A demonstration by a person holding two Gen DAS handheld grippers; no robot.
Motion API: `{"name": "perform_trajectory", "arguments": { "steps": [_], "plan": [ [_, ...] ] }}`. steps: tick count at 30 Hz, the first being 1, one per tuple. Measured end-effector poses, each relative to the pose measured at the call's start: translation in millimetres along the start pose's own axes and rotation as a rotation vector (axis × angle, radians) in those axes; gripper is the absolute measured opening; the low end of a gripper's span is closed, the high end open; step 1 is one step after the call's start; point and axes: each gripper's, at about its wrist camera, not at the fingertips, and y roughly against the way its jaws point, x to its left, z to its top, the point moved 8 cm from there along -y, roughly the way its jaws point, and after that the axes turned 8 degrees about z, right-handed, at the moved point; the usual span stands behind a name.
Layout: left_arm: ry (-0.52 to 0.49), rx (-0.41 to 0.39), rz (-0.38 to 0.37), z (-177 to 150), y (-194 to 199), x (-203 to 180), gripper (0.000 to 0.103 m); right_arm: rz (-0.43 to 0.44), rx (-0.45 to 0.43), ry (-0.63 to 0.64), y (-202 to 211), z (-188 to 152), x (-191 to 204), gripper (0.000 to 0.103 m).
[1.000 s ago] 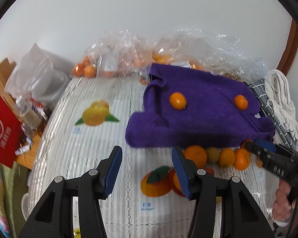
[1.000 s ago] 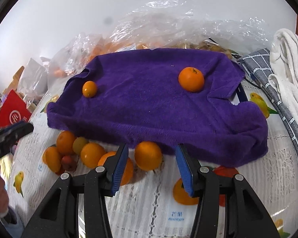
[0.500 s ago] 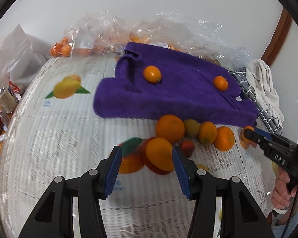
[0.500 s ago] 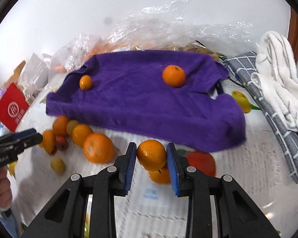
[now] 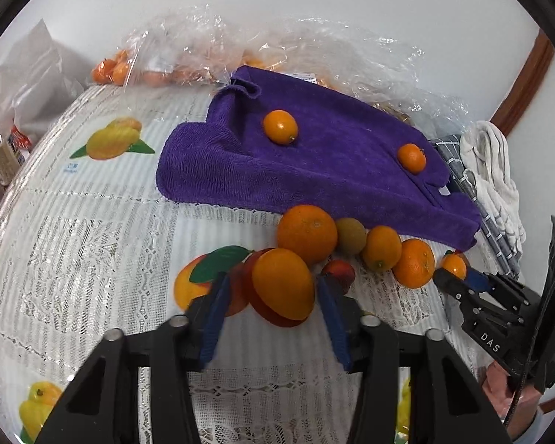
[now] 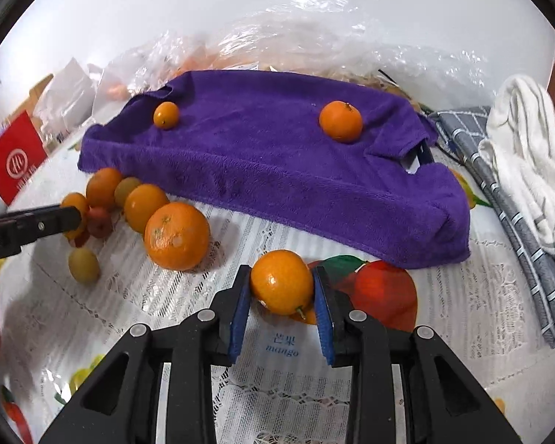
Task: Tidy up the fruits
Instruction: 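Lift both held oranges and carry them toward the purple towel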
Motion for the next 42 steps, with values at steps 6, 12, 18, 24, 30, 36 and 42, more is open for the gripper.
{"name": "perform_trajectory", "arguments": {
  "steps": [6,12,18,24,30,36,42],
  "plan": [
    [-0.042,-0.042,0.028,0,6,-6,0.033,0.016,0.001,-0.032,0,0,-4,0.032],
    [-0.017,-0.05,0.015,2,10,-2,0.032,-0.009,-0.003,-0.024,3,-2,-3,0.032],
    [-0.05,-0.063,0.048,2,11,-6,0.032,0.002,-0.005,-0.039,3,-3,-2,0.032],
    [-0.061,-0.027,0.03,-4,4,-13,0.034,0.01,-0.007,-0.055,2,-2,-4,0.032],
    [-0.055,-0.015,0.052,-6,-4,-14,0.034,0.027,-0.003,-0.057,1,-2,-5,0.032],
    [-0.051,-0.075,0.083,0,9,-7,0.033,0.028,-0.031,-0.082,7,-1,-9,0.032],
    [-0.051,-0.029,0.125,-2,-2,1,0.033,0.035,-0.013,-0.127,3,-2,-17,0.032]
  ]
}}
